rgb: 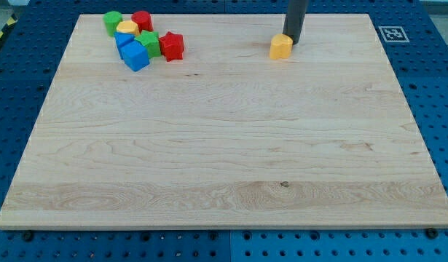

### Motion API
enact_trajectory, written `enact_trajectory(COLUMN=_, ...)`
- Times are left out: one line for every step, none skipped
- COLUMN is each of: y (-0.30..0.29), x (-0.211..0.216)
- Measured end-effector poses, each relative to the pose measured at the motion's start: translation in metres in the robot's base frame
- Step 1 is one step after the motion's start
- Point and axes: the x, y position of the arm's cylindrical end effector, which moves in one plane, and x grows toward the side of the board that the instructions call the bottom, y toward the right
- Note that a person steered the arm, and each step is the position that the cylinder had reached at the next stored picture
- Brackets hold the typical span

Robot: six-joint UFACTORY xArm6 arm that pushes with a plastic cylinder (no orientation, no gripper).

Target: Move the yellow heart towards top left

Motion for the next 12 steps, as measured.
enact_trajectory(y=-0.001, x=0.024)
enact_trajectory(y=-0.001, x=0.042)
enact_trajectory(y=-0.001, x=0.058)
enact_trajectory(y=-0.001, x=0.075)
enact_trajectory(y=-0.001, x=0.08)
enact_trajectory(y=-0.001, x=0.071)
enact_trajectory(y=-0.02, x=0.061)
enact_trajectory(y=-0.046, x=0.059)
enact_trajectory(y=-0.069, x=0.059)
enact_trajectory(y=-0.079, x=0.059)
enact_trajectory(y=-0.079, x=0.059)
enact_trajectory(y=-0.084, x=0.059)
